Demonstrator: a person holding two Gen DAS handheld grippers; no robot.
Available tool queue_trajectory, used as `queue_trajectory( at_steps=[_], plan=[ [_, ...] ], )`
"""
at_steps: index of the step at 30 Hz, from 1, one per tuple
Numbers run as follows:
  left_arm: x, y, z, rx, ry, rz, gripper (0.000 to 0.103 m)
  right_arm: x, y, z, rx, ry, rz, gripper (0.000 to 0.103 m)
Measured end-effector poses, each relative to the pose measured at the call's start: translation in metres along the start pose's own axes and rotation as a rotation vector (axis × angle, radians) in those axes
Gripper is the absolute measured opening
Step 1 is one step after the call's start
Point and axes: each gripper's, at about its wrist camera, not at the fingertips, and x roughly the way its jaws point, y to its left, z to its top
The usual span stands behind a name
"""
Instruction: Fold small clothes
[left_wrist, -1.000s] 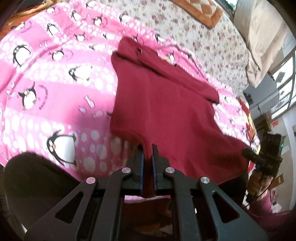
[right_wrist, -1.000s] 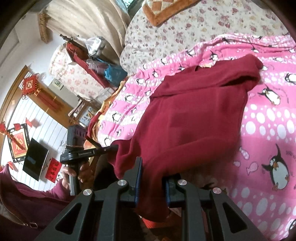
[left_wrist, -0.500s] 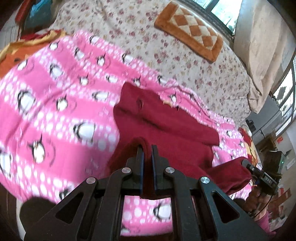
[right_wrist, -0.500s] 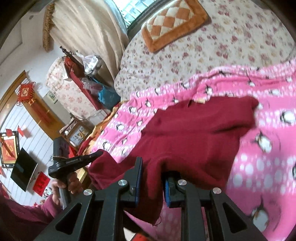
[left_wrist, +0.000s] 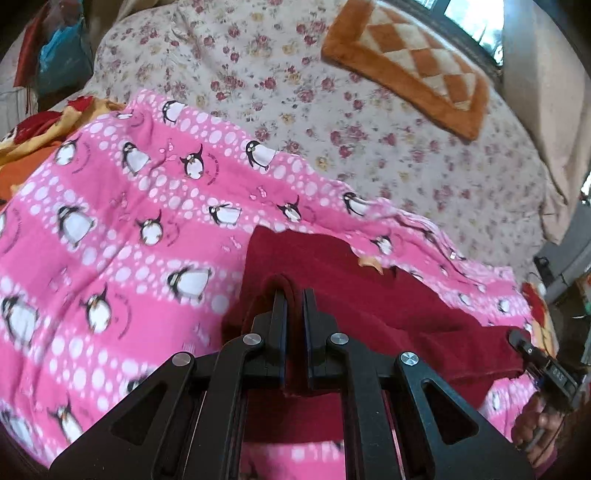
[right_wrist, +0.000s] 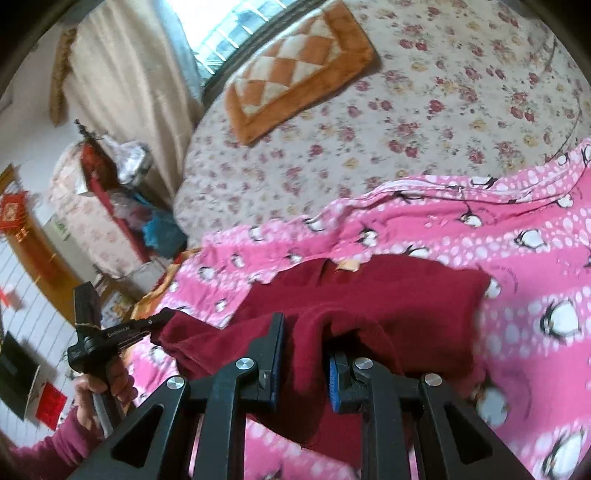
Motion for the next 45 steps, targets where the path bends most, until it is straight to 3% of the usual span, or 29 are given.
queue_trajectory(
  at_steps=[8, 16, 18, 19, 20, 21, 22, 24, 29, 32, 37, 43, 45],
  plan=[
    [0.071, 0.002, 0.027, -0.009, 0.059, 0.056, 0.006, 0.061, -0.042, 0.029, 0.05, 0.055, -0.079, 0.019],
    [0.121, 0.027, 0.035, -0.124, 0.136, 0.014, 0.008, 0.111, -0.087, 0.042, 0.139, 0.127, -0.095, 0.019],
    [0.127, 0.031, 0.036, -0.147, 0.159, -0.009, 0.017, 0.114, -0.092, 0.046, 0.163, 0.123, -0.072, 0.019],
    [0.127, 0.032, 0.037, -0.158, 0.164, -0.026, 0.028, 0.115, -0.097, 0.048, 0.192, 0.125, -0.048, 0.022],
    [0.124, 0.034, 0.038, -0.166, 0.159, -0.048, 0.044, 0.116, -0.1, 0.048, 0.223, 0.131, -0.025, 0.03],
    [0.118, 0.035, 0.041, -0.171, 0.143, -0.061, 0.053, 0.116, -0.106, 0.049, 0.275, 0.137, 0.01, 0.037],
    [0.112, 0.036, 0.043, -0.178, 0.123, -0.072, 0.065, 0.114, -0.113, 0.048, 0.331, 0.139, 0.039, 0.037],
    [0.098, 0.041, 0.048, -0.202, 0.081, -0.097, 0.071, 0.107, -0.12, 0.049, 0.392, 0.131, 0.065, 0.037],
    [0.076, 0.04, 0.055, -0.188, 0.06, -0.107, 0.072, 0.072, -0.114, 0.055, 0.39, 0.036, -0.046, 0.041],
    [0.074, 0.031, 0.047, -0.163, 0.059, -0.116, 0.072, 0.064, -0.089, 0.055, 0.278, 0.031, -0.073, 0.041],
    [0.102, 0.013, 0.032, -0.097, 0.125, -0.042, 0.072, 0.101, -0.049, 0.049, 0.07, 0.142, -0.194, 0.041],
    [0.147, 0.022, 0.022, -0.107, 0.194, 0.071, 0.072, 0.153, -0.076, 0.049, 0.056, 0.251, -0.366, 0.041],
    [0.159, 0.031, 0.019, -0.132, 0.21, 0.095, 0.072, 0.164, -0.088, 0.049, 0.073, 0.263, -0.373, 0.041]
  ],
)
